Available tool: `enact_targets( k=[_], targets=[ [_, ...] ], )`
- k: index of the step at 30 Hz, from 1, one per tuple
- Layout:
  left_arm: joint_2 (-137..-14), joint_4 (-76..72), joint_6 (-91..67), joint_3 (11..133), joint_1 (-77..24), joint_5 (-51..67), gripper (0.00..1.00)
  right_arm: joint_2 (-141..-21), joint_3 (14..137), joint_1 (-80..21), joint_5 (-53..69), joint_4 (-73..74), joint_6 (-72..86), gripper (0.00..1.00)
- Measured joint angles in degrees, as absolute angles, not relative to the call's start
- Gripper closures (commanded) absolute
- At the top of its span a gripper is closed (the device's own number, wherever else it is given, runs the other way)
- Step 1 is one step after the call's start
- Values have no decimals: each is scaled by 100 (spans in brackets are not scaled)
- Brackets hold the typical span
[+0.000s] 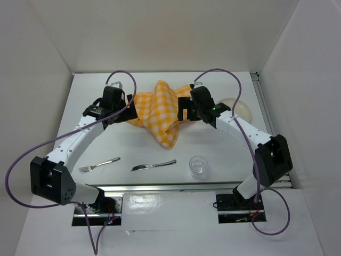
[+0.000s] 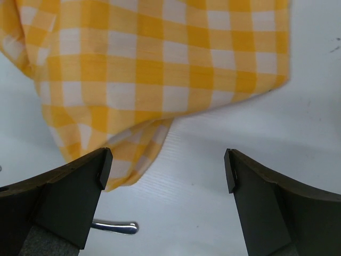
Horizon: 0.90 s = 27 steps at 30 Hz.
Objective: Set the dinner table for one person
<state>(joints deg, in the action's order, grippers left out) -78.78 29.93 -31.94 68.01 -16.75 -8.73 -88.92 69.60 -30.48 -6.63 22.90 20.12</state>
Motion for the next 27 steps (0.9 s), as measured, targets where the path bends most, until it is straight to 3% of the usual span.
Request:
enact_targets(
  k=[10, 18, 22, 27],
  targets=[
    [-8296, 2967, -4034, 6434, -1306, -397, 0, -9378, 6910, -2908, 416, 2130, 2657, 0],
    [-9400, 2519, -4390, 6416, -867, 137, 0, -9367, 5310, -1931, 1957, 311, 4213, 0],
    [-10066, 2263, -4473, 6582, -561, 318, 0, -9579, 5092, -1719, 2484, -449, 4759, 0],
    [-10724, 1955, -4617, 7037, -443, 567, 2, -10007, 5190, -1671, 2926, -1288, 5122, 11]
  ],
)
